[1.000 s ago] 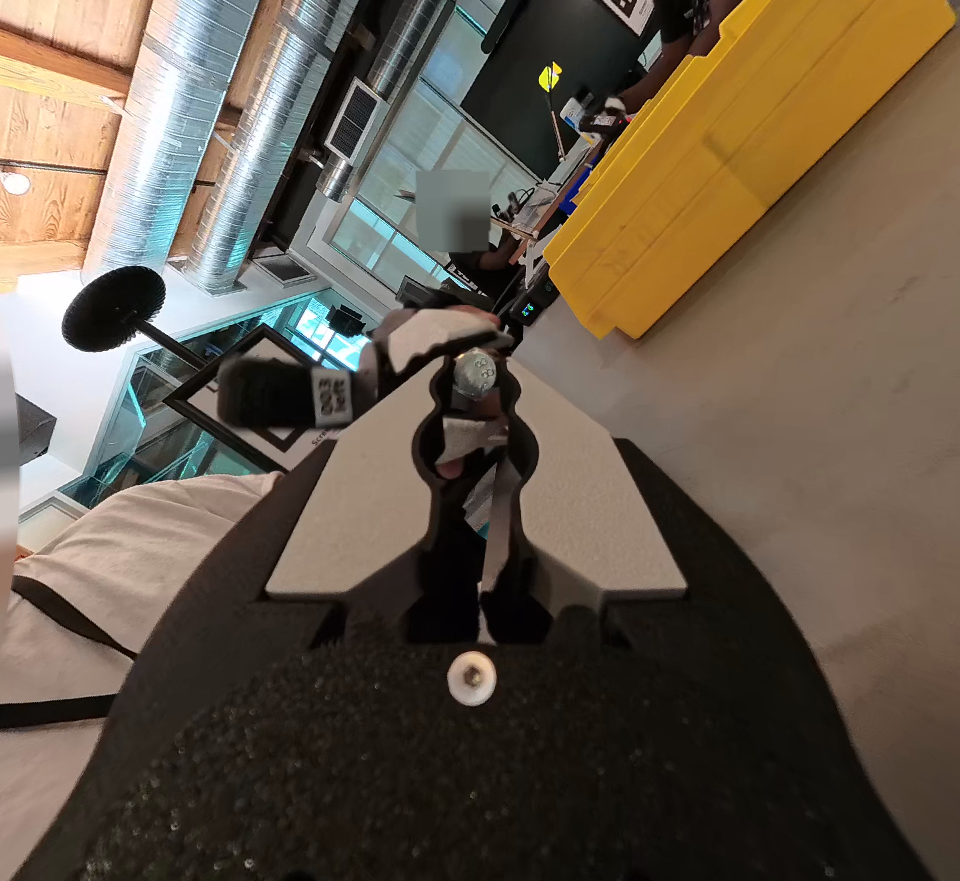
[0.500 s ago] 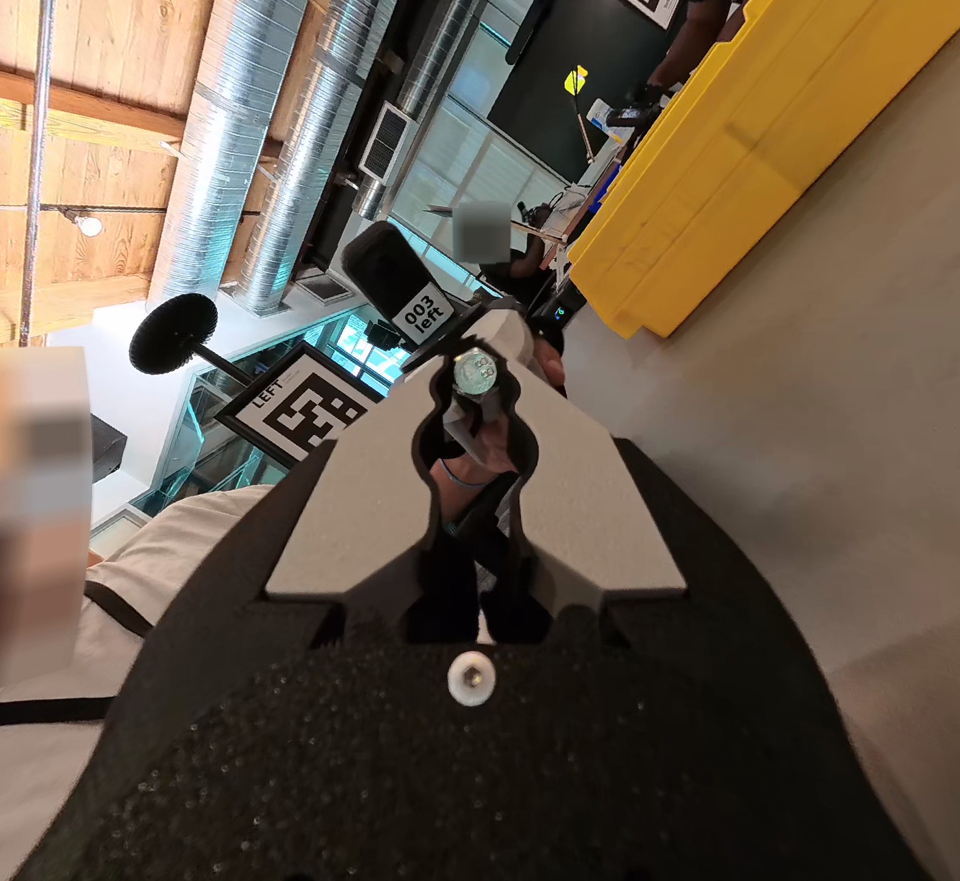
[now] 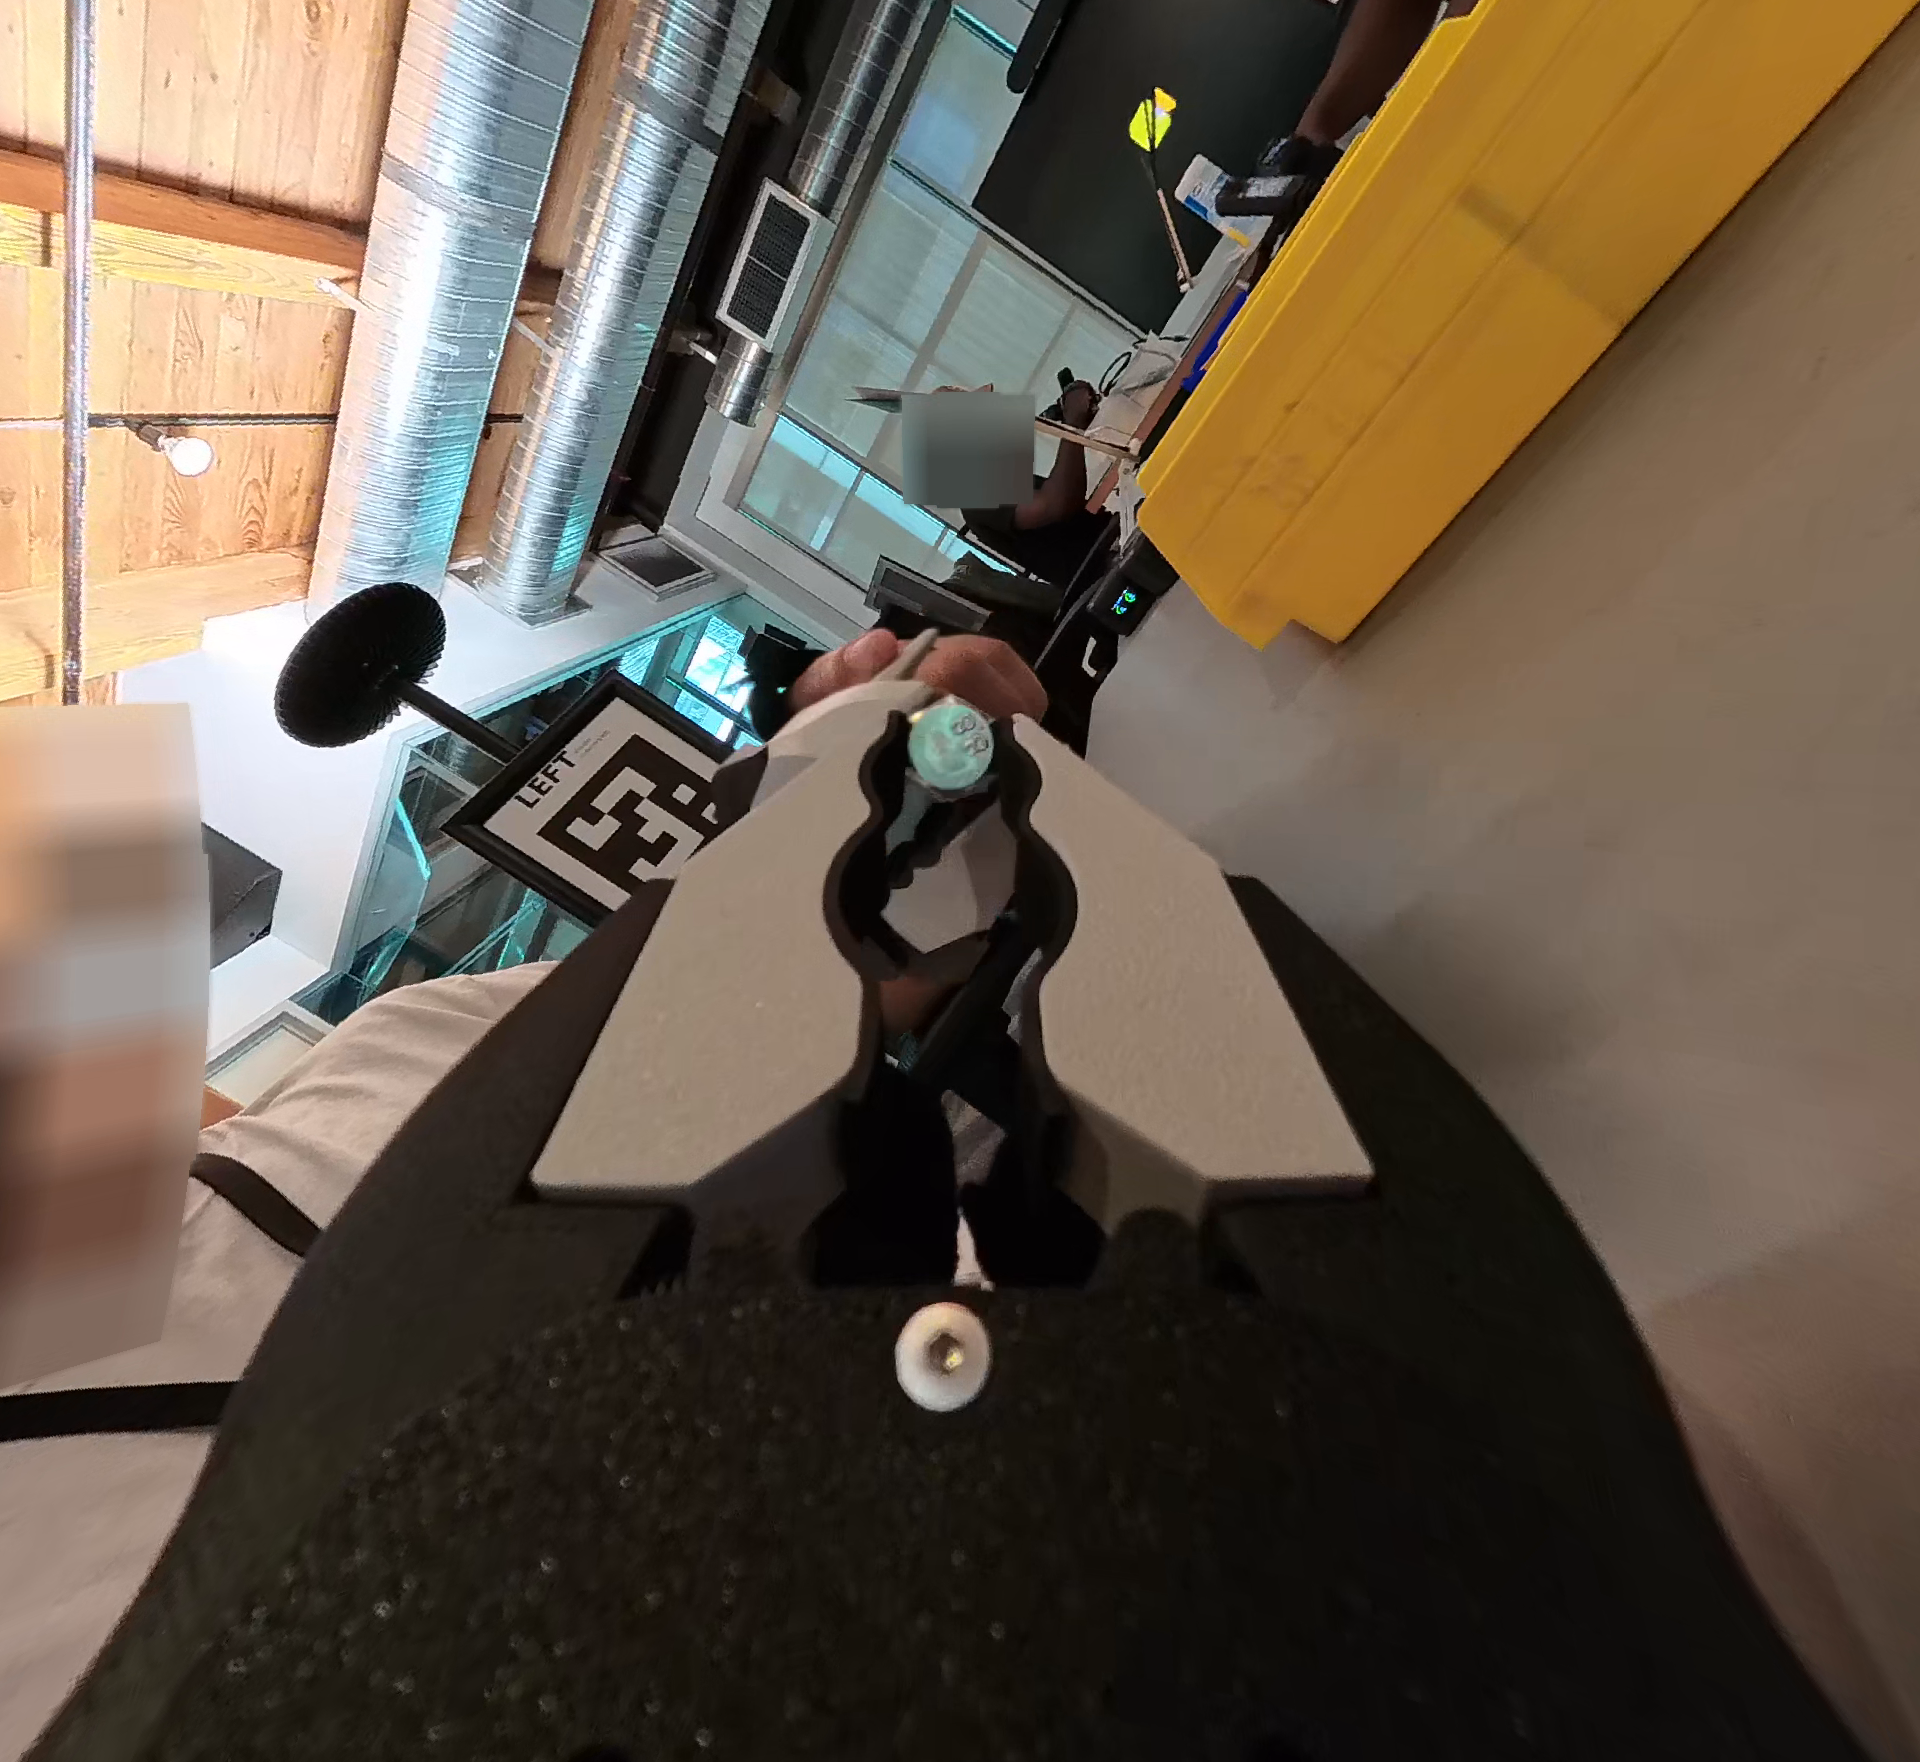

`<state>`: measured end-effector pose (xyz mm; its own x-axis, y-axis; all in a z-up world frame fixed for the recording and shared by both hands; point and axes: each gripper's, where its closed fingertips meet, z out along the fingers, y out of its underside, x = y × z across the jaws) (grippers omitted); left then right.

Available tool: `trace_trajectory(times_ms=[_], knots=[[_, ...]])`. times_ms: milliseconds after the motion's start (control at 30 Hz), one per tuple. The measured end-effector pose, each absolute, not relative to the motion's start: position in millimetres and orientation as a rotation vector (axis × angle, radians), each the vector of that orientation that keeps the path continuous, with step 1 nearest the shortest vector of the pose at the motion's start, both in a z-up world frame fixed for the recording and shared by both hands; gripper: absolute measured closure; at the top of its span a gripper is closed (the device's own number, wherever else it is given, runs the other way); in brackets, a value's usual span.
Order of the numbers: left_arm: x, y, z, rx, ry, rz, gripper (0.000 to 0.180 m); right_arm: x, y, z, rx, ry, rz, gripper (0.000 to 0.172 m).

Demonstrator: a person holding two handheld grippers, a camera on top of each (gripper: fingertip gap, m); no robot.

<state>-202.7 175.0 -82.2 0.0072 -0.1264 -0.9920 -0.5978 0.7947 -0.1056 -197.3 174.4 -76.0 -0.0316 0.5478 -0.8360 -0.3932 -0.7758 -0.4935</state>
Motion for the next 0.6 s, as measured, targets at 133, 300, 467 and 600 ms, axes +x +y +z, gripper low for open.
trace_trajectory(times_ms=[133, 300, 467, 600], knots=[[-203, 176, -85, -0.856, 1.528, 0.141, 0.140, -193, 176, -73, -1.594, -0.165, 1.839, 0.155], [-201, 175, -92, -1.380, 1.345, -0.551, 0.137, -186, 181, -71, -1.574, -0.135, 1.808, 0.155], [-192, 167, -85, -1.643, 1.096, -1.209, 0.142, -190, 179, -72, -1.581, -0.154, 1.814, 0.155], [-194, 171, -84, -1.643, 1.068, -1.272, 0.155, -194, 178, -73, -1.588, -0.161, 1.819, 0.155]])
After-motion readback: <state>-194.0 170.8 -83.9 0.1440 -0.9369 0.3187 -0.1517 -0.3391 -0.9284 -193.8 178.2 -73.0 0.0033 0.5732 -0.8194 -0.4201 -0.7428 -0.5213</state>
